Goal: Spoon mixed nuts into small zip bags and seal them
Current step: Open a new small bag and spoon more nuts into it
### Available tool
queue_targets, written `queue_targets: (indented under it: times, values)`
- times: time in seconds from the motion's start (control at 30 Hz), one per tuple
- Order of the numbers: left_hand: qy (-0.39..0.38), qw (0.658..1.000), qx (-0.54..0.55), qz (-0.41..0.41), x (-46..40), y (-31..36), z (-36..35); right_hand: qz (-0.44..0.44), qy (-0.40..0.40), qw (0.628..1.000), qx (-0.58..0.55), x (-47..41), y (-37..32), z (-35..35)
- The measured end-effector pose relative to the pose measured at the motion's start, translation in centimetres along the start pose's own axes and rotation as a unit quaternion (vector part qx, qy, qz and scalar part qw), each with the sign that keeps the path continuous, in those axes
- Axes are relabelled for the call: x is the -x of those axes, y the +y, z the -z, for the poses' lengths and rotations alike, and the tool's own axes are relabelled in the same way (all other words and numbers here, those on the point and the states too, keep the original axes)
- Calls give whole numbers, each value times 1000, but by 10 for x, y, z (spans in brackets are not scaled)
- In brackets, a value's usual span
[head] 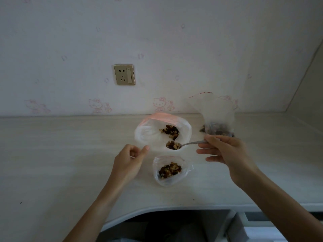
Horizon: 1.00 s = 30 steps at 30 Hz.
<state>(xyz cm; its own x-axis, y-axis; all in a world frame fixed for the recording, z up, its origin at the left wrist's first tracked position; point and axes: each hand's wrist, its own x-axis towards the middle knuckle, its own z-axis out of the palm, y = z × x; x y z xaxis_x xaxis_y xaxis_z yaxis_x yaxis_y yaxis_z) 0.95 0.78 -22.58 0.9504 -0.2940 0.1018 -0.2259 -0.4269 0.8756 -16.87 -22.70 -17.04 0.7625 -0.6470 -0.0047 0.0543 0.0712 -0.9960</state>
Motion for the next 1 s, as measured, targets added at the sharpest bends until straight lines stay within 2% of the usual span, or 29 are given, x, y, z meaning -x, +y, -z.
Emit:
queue_targets:
  times: [0.1, 0.2, 0.3, 0.37, 0.4, 0.43, 0.5, 0.53, 0.57, 0.6, 0.67, 0.7, 0.8, 0.87, 0.93, 1.0]
  values:
    - [-68, 996, -29, -55, 20, 3, -5, -17, -18, 1000, 9, 15, 3, 9]
    - [-90, 991, -47, -92, 29, 11, -13, -4, -17, 999, 44, 23, 9, 15]
    - [-92, 988, -49, -112, 28, 17, -20, 75, -11, 990, 118, 27, 11, 17]
    - [-88, 987, -54, -122, 25, 20, -22, 161, -15, 968, 192, 31, 10, 17]
    - [-86, 987, -57, -123, 24, 22, -22, 222, -18, 944, 244, 33, 9, 19]
    - [-85, 987, -60, -122, 23, 23, -21, 303, -22, 903, 304, 35, 9, 21]
    - [-80, 987, -64, -124, 19, 25, -20, 457, -47, 792, 403, 37, 8, 26]
    - [-78, 987, -67, -126, 17, 25, -19, 502, -62, 747, 431, 38, 8, 27]
    - [-78, 986, -72, -127, 15, 26, -18, 528, -72, 718, 447, 37, 8, 28]
    - [-80, 986, -76, -127, 14, 26, -18, 541, -77, 705, 451, 36, 7, 29]
    - [-84, 985, -89, -124, 11, 26, -19, 531, -68, 722, 438, 34, 6, 29]
    - [-86, 983, -100, -125, 10, 26, -19, 510, -56, 750, 417, 33, 5, 28]
    - [-76, 981, -121, -132, 10, 25, -16, 380, -29, 878, 290, 29, 5, 22]
    - [-59, 982, -115, -137, 9, 27, -12, 272, -18, 945, 182, 22, 6, 16]
    - [-43, 982, -104, -151, 5, 33, -6, 181, 3, 980, 87, 13, 7, 10]
    - [-20, 978, -88, -186, -2, 42, -2, 104, 25, 994, 17, 2, 8, 5]
